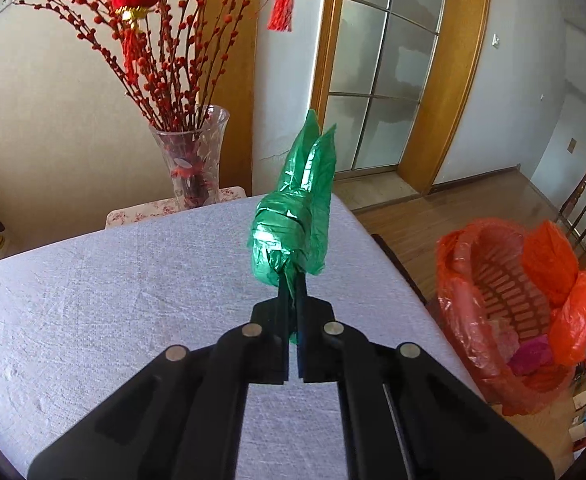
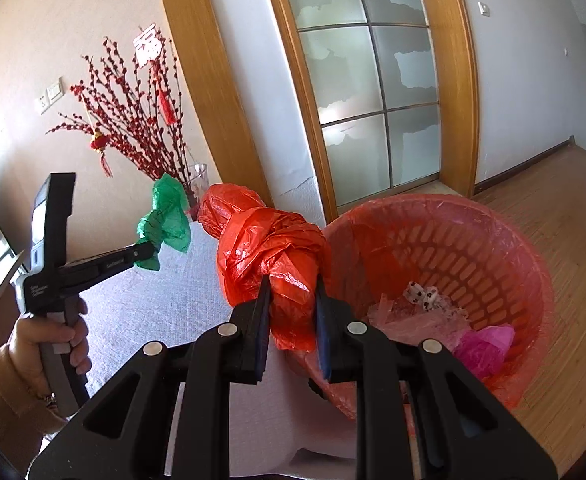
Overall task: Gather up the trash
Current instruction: 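Carry both bags into the red basket and open both tools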
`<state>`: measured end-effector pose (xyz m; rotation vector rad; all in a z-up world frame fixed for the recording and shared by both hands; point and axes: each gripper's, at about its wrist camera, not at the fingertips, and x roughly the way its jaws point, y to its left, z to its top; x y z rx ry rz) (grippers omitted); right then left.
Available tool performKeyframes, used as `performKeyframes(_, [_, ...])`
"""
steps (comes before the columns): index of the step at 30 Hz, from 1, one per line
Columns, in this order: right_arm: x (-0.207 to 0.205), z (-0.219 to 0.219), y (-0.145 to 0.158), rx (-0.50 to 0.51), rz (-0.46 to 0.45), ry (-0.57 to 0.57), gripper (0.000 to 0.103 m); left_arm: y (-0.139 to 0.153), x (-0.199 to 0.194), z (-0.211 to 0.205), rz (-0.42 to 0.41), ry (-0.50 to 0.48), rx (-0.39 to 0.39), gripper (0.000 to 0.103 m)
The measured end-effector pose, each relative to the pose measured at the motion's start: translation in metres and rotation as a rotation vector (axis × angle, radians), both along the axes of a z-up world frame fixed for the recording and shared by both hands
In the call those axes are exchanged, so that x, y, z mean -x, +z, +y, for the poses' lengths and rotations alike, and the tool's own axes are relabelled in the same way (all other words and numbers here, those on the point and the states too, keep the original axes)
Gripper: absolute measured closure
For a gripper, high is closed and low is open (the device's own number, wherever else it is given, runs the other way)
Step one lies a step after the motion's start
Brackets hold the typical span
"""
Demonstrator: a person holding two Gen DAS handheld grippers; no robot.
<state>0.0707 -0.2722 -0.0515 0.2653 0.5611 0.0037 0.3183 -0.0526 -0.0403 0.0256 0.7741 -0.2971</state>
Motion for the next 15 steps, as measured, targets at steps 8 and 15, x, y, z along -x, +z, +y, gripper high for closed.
performKeyframes(8, [0.014,-0.021,0.014,-0.003,-0.031,-0.082,0.083,0.027,0.038,-0.041,-0.019,-0.116,0.044,0.099])
performKeyframes(15, [0.025,-0.046,0.019,-0.011,-0.045,-0.168,0.083,0.035,0.064,-0.083,-0.003,-0.215,0.081,0.099])
